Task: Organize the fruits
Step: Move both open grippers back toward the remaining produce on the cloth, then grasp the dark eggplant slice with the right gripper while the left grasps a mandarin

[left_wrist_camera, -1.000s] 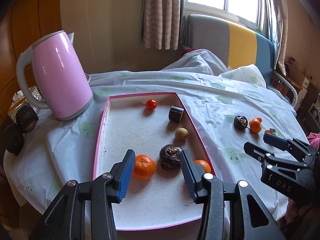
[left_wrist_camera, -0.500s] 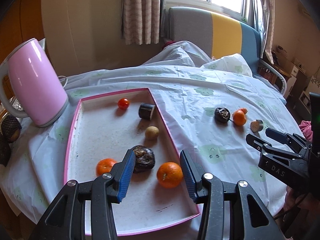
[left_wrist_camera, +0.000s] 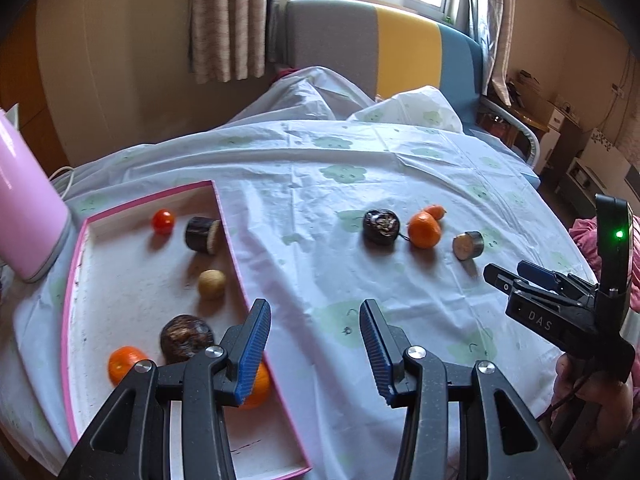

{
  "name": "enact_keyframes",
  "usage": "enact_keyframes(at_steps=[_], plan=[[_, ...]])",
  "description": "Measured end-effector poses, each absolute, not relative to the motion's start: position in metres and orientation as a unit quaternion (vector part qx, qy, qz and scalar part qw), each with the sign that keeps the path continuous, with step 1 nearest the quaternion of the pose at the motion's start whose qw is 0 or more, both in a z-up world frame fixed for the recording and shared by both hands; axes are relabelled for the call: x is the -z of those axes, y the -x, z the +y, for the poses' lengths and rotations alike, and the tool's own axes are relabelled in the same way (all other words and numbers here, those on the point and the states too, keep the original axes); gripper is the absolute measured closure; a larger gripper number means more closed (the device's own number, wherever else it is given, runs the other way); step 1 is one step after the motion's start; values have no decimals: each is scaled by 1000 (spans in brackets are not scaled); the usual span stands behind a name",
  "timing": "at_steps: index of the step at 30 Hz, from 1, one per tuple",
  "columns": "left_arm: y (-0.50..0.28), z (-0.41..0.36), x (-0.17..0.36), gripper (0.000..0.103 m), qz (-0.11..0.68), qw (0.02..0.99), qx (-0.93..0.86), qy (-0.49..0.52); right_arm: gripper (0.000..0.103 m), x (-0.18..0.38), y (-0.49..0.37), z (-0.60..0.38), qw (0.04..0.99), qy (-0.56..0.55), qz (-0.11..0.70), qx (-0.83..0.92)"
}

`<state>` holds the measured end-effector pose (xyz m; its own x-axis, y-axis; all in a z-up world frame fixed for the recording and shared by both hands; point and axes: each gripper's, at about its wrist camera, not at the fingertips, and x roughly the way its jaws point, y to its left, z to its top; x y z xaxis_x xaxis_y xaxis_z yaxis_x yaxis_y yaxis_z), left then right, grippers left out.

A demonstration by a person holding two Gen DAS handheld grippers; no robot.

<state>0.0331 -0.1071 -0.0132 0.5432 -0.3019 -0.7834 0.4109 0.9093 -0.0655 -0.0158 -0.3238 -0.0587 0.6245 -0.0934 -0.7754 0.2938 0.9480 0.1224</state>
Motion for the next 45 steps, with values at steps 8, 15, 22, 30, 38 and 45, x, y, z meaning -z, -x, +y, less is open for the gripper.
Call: enact_keyframes(at_steps=[8,15,22,30,38,45], plan=[[-40,-133,21,56,445,862,233,-65,49,66,7,-339,890,-135,423,103],[-52,-150,26,56,453,853,251,-58,49,68,-16,-337,895,-128,419,85],[-66,-168,30,56,461,843,272,-45,80,77,-32,-334,896,-100,425,79],[-82,-198,37,56,468,831,296,-39,80,78,-21,-344,898,-97,421,82],[-93,-222,50,56,483,820,306,-36,80,80,-15,-348,903,-89,414,72],[-102,-235,59,56,488,816,306,-38,80,80,-13,-347,905,-80,410,77]])
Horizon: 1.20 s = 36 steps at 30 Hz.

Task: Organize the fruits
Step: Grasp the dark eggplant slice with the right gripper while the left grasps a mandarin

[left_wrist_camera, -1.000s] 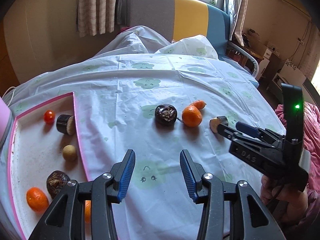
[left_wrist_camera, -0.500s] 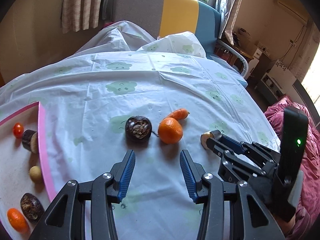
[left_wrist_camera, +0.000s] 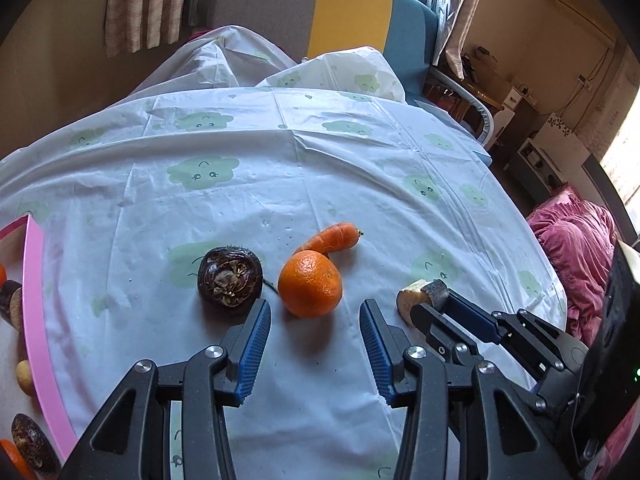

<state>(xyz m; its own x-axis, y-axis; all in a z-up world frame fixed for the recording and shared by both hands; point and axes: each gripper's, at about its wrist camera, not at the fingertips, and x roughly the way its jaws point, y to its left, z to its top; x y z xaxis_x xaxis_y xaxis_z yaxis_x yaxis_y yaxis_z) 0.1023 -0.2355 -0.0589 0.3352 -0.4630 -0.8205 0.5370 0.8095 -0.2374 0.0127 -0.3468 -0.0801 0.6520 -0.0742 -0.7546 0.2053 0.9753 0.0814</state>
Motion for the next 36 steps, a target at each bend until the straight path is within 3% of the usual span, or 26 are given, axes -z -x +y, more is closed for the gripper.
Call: enact_keyframes(at_steps=[10,11,12,16,36], plan=[[-115,-250,72,56,498,812,301,-42,80,81,-12,-350,907,-87,405,77],[-116,-252,74,57,499,812,300,-43,80,81,-12,-350,907,-86,405,77],[-116,-253,75,65,495,815,297,-50,80,81,-12,-350,907,-86,404,77],[-115,-253,75,67,487,818,302,-53,80,82,-13,-348,908,-78,404,78],[-80,-206,44,68,462,839,284,-47,80,76,-8,-322,905,-65,418,51]])
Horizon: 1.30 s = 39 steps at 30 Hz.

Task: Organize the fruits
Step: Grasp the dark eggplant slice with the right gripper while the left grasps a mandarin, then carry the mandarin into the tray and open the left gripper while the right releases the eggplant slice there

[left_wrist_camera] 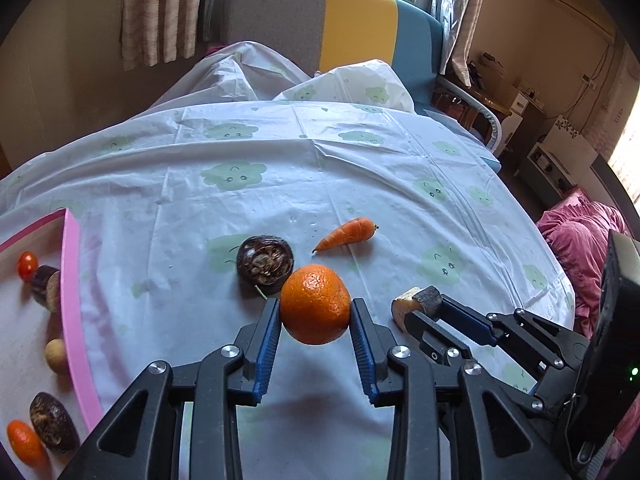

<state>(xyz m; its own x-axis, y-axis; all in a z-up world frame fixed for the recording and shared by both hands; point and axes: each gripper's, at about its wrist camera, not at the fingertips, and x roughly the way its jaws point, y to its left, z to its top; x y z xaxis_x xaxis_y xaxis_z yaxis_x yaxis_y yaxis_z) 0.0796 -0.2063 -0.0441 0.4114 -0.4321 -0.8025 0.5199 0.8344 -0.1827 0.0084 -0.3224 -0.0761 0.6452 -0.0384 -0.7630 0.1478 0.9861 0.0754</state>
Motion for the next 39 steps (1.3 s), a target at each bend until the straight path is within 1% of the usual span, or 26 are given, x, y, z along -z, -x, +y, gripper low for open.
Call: enact_keyframes(at_steps=[12,25,39], plan=[[-62,-165,28,68,451,853,260,-29,80,72,-2,-298,902,-58,427,30],[-53,-113,9,68,431,874,225,2,80,56,2,-261,907,-33,420,-3],[-45,-56,8,68,424,887,182,37,80,45,7,-216,907,-11,418,-49]])
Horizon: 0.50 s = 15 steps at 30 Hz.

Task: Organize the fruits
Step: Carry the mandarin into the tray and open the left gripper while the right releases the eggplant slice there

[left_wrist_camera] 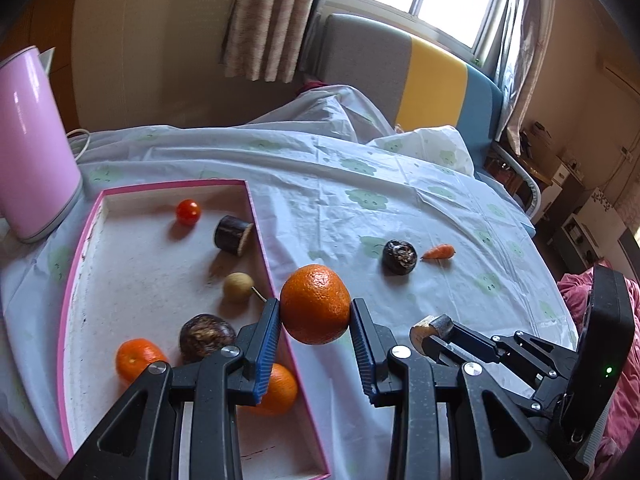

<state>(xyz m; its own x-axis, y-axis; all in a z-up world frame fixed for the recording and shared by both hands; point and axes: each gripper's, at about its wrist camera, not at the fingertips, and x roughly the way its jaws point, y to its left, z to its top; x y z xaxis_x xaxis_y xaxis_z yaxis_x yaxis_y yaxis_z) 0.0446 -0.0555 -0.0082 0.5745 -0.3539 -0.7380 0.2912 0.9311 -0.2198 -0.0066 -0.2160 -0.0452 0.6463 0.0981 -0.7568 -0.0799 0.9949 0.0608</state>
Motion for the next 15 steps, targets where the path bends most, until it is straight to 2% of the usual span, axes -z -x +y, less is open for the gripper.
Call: enact_keyframes(at_steps=[15], plan=[[-46,17,8,68,418,896,123,85,80,26,6,-161,893,-48,418,-158]])
